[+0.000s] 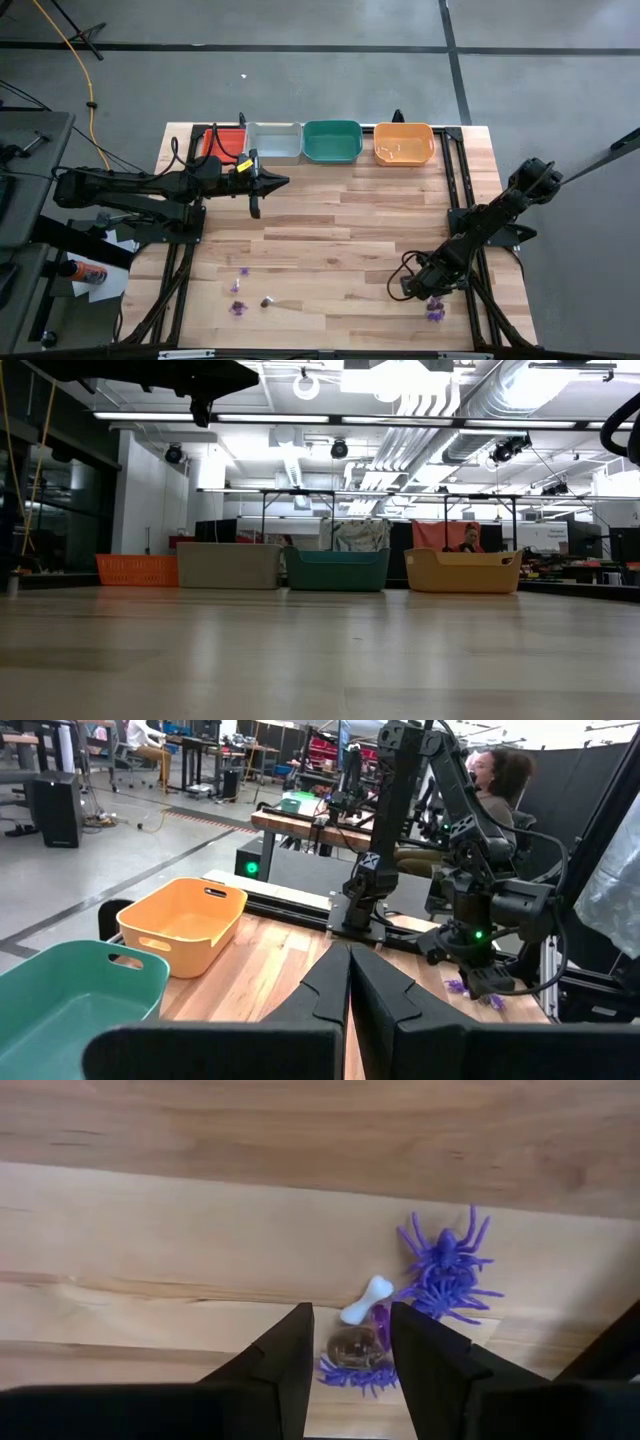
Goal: Sort Halloween decoration
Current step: Put the white bone into the yellow bin
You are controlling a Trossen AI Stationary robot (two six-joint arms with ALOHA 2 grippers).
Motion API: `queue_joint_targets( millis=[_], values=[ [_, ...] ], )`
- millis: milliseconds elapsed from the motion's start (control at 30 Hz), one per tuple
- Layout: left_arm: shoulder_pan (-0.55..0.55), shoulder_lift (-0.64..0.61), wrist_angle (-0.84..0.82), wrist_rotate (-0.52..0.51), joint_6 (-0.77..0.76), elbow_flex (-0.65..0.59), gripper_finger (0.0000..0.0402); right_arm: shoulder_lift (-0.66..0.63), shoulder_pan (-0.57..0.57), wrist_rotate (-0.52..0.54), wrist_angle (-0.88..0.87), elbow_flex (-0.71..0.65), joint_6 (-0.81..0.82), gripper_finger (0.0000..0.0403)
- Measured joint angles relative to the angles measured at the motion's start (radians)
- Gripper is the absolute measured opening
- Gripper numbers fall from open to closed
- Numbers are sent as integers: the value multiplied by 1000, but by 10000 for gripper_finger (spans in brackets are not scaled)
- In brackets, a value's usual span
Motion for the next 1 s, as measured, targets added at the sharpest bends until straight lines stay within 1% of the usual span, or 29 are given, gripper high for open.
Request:
queue_joint_targets(
  millis=[233,367,700,800,1000],
  values=[
    [0,0,0,0,0,0,0,4,0,-9,5,0,-12,128],
    [0,0,-3,0,0,0,0,25,0,-39,11,0,-21,128],
    [5,0,-23,0,0,0,0,49,0,-36,27,0,-21,128],
    [17,0,-24,0,0,0,0,49,-1,-28,33,0,-19,128],
    [40,0,-24,0,0,0,0,49,-3,27,69,0,9,128]
  ],
)
